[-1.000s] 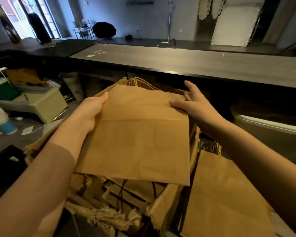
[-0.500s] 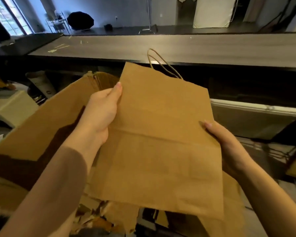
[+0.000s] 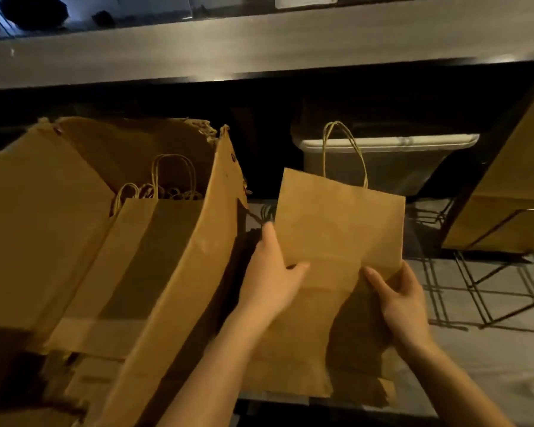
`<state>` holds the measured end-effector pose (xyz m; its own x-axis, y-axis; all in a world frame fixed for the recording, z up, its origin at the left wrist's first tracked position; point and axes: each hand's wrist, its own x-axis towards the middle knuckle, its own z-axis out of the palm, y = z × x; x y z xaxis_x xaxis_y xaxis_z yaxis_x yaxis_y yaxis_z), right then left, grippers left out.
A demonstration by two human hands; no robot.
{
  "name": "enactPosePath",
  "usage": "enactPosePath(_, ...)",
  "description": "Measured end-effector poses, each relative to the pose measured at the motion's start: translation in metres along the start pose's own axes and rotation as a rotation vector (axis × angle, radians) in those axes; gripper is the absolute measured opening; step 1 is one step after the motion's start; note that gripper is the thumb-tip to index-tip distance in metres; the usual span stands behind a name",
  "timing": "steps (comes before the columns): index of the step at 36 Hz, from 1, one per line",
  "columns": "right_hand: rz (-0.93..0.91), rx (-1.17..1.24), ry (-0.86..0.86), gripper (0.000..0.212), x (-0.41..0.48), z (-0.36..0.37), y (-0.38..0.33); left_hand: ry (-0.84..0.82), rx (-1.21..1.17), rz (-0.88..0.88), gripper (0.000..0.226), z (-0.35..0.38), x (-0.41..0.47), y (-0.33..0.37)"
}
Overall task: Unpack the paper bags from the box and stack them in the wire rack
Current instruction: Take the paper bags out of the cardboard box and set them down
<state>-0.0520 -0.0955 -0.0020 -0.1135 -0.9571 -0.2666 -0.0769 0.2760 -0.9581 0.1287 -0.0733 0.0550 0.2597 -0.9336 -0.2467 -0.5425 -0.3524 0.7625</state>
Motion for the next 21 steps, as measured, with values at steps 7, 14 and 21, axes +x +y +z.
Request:
enactPosePath(7,-0.011,-0.232,0.131,0.038,0.01,-0.001,0.034,-0.144,0.159,-0.237,0.092,0.03,0.006,-0.036)
enactPosePath(14,-0.148,-0.532,0.149,0.055,0.017,0.007,0.057,-0.073,0.281,-0.331,0.085,0.044,0.014,-0.061)
enactPosePath(21,-0.179,-0.625,-0.017,0.069,0.024,0.02,0.056,-0.068,0.036,-0.427,0.097,0.048,0.021,-0.065)
